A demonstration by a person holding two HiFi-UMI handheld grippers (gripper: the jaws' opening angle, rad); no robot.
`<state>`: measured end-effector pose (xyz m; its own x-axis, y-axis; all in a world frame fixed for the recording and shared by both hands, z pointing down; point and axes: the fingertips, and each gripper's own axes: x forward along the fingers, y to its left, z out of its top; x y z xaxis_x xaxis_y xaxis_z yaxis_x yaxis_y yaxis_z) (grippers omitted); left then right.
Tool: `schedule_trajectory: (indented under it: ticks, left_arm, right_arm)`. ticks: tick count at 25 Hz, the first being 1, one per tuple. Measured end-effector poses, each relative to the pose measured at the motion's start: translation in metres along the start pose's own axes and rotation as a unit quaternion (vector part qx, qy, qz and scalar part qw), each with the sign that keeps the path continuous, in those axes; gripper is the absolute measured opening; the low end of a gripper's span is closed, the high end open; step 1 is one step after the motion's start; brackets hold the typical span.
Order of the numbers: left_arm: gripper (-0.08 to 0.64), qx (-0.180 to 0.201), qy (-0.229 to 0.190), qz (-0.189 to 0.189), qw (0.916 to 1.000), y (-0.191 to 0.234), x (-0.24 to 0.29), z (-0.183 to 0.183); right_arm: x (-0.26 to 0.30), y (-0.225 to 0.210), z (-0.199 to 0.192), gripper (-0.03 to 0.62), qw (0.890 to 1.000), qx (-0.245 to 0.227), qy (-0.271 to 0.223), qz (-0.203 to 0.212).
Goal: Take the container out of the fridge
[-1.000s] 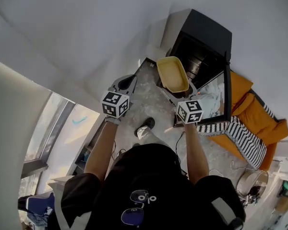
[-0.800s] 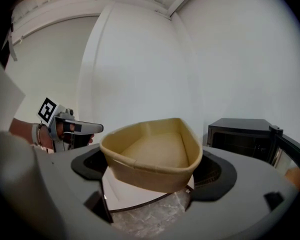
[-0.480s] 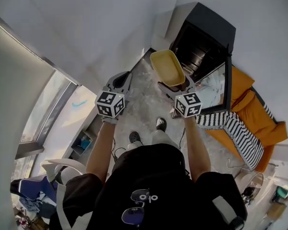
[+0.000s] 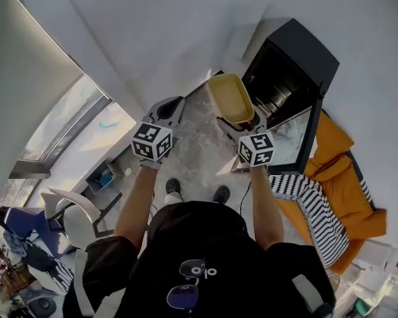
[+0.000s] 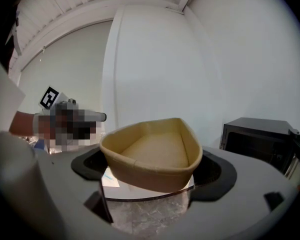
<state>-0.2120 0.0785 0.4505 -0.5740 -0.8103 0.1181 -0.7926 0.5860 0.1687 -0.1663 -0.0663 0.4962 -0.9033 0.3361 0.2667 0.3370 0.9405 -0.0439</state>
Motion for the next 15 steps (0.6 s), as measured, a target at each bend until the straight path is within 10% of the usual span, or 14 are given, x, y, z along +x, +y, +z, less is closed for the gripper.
schedule_trajectory:
  ticks: [15]
  left_arm:
    - [0.000,0.005,0.002,0.049,0.9988,-0.054,0.021,-0.005]
  right_arm:
    - [-0.018,-0.044,0.004,0.515,0.998,-0.002,-0.008,0.054]
